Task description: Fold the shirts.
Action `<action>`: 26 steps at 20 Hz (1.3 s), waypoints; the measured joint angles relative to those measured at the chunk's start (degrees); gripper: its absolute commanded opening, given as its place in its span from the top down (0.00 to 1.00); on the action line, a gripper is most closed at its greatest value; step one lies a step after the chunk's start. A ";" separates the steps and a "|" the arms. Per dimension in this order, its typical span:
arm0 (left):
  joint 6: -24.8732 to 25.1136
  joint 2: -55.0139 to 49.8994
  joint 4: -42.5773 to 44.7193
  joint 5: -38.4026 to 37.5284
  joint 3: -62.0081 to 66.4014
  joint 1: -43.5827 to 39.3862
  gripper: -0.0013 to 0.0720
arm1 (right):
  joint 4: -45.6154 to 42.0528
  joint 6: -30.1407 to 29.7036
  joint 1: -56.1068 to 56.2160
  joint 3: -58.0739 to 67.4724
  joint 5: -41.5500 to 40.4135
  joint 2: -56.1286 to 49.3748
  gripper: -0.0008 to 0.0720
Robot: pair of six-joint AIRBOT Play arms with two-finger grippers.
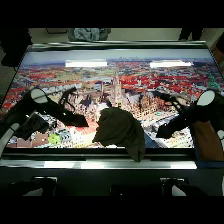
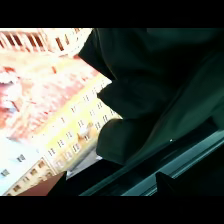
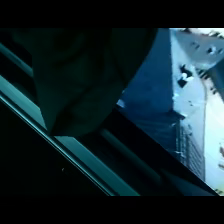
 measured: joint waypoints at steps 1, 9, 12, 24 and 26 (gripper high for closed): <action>1.29 0.11 -1.57 1.27 -2.97 -1.20 0.08 | 1.31 -0.87 0.00 -2.58 -0.68 -0.02 0.01; 6.14 0.28 -6.51 17.40 -14.45 -9.07 0.75 | 5.64 -3.41 0.15 -17.55 -5.60 -0.15 0.01; 6.78 0.28 -6.93 20.63 -15.10 -9.73 0.95 | 7.34 -3.72 1.60 -22.34 -8.04 -0.15 0.01; 7.17 3.21 -7.10 21.22 -15.23 -10.14 0.95 | 19.26 3.69 14.67 -28.94 -30.10 -0.24 0.93; 7.17 3.91 -7.02 21.07 -14.60 -10.12 0.95 | 19.80 4.02 15.28 -28.17 -30.18 -0.11 0.93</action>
